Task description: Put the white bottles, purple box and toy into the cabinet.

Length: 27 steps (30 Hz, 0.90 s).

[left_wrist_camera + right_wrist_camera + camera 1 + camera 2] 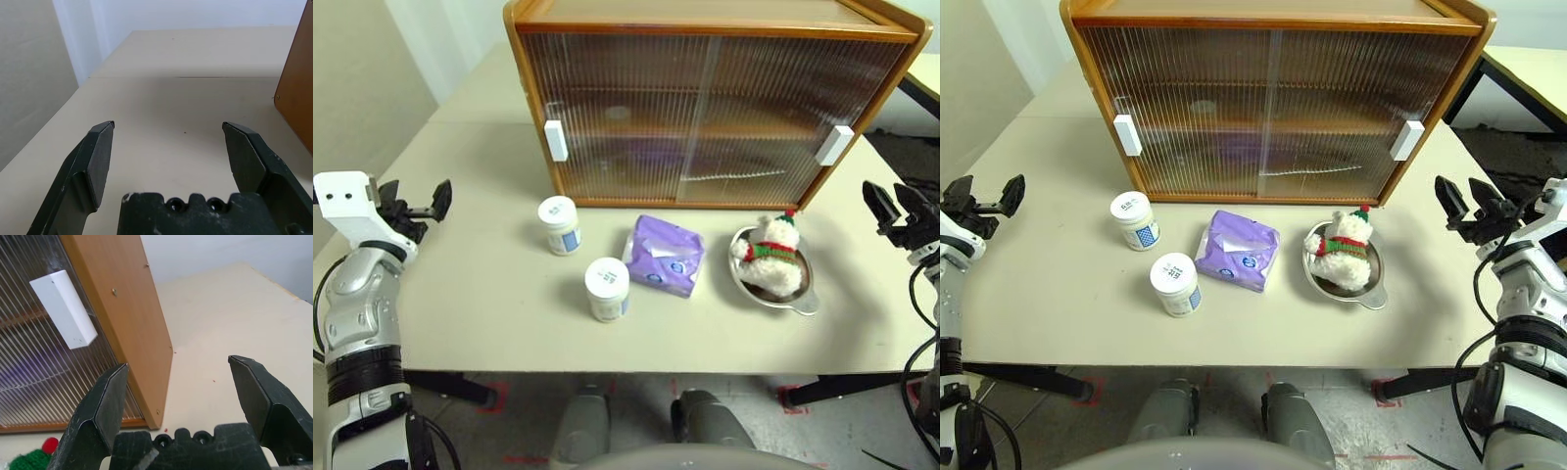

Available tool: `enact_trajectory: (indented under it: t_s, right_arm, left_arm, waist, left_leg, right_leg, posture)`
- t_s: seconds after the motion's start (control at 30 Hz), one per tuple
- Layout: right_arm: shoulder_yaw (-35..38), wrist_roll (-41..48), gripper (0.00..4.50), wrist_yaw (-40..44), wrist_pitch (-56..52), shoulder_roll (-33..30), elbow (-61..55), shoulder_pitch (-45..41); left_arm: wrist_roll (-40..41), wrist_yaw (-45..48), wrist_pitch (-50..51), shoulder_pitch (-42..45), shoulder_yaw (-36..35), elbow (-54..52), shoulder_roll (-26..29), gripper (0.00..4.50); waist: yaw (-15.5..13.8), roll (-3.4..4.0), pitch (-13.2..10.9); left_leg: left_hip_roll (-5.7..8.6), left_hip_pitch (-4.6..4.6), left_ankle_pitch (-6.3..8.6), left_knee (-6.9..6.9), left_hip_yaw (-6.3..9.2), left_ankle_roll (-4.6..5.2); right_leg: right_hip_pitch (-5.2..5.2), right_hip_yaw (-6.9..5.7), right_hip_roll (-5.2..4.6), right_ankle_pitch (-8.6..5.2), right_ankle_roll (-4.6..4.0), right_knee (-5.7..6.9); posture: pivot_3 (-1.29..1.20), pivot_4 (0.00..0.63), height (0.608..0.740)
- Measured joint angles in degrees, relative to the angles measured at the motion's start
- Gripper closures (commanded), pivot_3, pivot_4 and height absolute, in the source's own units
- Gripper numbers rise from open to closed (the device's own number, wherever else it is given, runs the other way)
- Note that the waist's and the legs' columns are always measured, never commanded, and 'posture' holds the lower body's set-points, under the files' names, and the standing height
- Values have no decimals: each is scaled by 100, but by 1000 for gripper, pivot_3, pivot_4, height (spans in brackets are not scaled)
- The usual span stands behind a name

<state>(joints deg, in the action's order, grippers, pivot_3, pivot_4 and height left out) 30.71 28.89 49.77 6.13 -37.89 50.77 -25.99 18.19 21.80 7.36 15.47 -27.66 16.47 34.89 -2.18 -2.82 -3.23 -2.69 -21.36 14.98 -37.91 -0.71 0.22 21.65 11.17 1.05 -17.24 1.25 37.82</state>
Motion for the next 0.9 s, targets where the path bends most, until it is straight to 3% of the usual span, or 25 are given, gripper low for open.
enact_trajectory:
  t_s: [0.37, 0.5, 0.77, 0.8, 0.9]
  right_arm:
    - [-5, 137, 56, 465, -187, -72, -370, 247]
    - [-321, 342, 0, 1354, -976, -61, -1237, 765]
    - [-316, 543, 0, 1526, -1512, -106, -2300, 1041]
    - [-319, 545, 0, 1526, -1555, -108, -2369, 1044]
    - [-330, 551, 0, 1517, -1584, -94, -2453, 964]
  left_arm:
    - [195, 177, -23, -259, -67, -229, -41, 0]
    - [427, 563, 249, -235, -54, -414, 176, 973]
    - [709, 1045, 706, 113, 27, -505, 448, 4193]
    - [710, 1128, 757, 266, 129, -467, 452, 4455]
    - [687, 1274, 827, 666, 333, -316, 509, 4455]
  waist:
    - [-23, -3, 11]
    - [-26, 0, 12]
    - [-6, 8, 18]
    - [-8, 8, 18]
    - [-17, 8, 18]
  left_leg:
    - [0, 4, 0, 0, 2, 0]
    - [0, 2, 0, -2, 3, 0]
    - [0, 5, 0, -6, 4, 0]
    - [0, 3, 0, -9, 5, 0]
    - [0, 4, -2, -13, 6, 0]
  right_leg:
    - [-6, -4, 0, 0, 0, 1]
    - [-5, -7, -1, 0, 0, 3]
    - [-6, -13, 2, -8, 14, 5]
    - [-5, -15, 4, -8, 15, 5]
    - [-8, -18, 4, -7, 16, 6]
  posture:
    - [198, 0, 740]
    - [194, 0, 740]
    - [165, 0, 740]
    - [165, 0, 740]
    - [182, 0, 740]
